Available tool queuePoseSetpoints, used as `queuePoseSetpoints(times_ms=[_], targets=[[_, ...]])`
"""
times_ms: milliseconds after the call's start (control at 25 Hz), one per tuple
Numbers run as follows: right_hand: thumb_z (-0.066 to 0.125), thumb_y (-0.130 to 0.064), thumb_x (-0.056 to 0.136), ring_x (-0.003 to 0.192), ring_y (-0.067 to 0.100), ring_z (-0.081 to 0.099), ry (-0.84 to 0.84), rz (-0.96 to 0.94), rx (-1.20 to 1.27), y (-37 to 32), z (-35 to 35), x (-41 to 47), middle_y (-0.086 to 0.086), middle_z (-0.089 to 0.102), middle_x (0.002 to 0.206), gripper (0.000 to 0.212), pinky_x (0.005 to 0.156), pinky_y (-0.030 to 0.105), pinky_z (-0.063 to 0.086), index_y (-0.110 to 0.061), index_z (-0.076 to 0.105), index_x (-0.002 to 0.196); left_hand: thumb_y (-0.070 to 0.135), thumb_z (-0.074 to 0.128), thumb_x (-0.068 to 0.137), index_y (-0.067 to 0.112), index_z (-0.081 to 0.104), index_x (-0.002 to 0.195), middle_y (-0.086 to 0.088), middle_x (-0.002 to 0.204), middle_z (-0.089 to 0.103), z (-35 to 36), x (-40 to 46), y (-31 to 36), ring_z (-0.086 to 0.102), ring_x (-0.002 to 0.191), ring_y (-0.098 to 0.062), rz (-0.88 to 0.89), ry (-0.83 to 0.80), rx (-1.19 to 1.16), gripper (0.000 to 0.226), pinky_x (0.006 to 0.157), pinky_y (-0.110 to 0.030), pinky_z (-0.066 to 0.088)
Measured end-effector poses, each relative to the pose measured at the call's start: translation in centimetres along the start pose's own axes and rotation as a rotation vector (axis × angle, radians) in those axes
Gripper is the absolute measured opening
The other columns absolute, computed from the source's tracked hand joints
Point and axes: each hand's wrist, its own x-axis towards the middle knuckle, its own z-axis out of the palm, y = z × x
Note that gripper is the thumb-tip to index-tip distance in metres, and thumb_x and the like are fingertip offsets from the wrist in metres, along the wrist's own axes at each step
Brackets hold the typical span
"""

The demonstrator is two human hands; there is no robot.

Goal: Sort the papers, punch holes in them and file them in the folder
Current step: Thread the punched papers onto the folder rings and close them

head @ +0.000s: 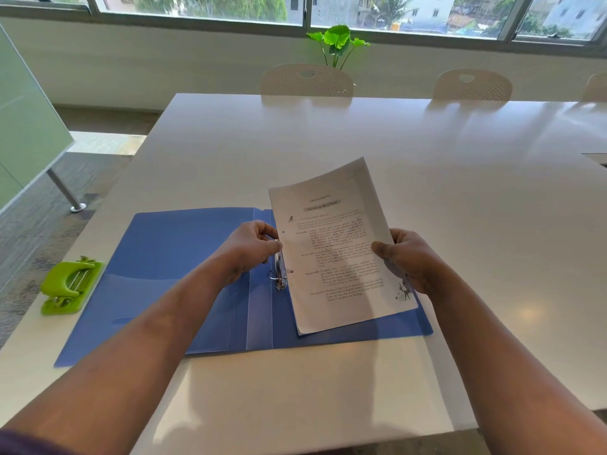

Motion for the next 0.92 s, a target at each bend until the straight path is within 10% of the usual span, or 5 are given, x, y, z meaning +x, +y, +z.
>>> queuePoseSetpoints(times_ms=[920], targets=[[0.059,-0.010,0.101,0.101,0.034,0.073,0.008,0.008,-0.015,-0.2,0.0,-0.2,0.009,0.074,0.113,0.016,0.088,0.060,0.059,-0.013,0.065,0.116,0.022,0.064,0.100,0.003,0.071,0.108,-0.005,0.105,0.073,-0.1,4.3,1.1,0.060,0.090,-0.009,-0.148,-0.058,-0.045,0.022,0.091,-0.034,0.040]])
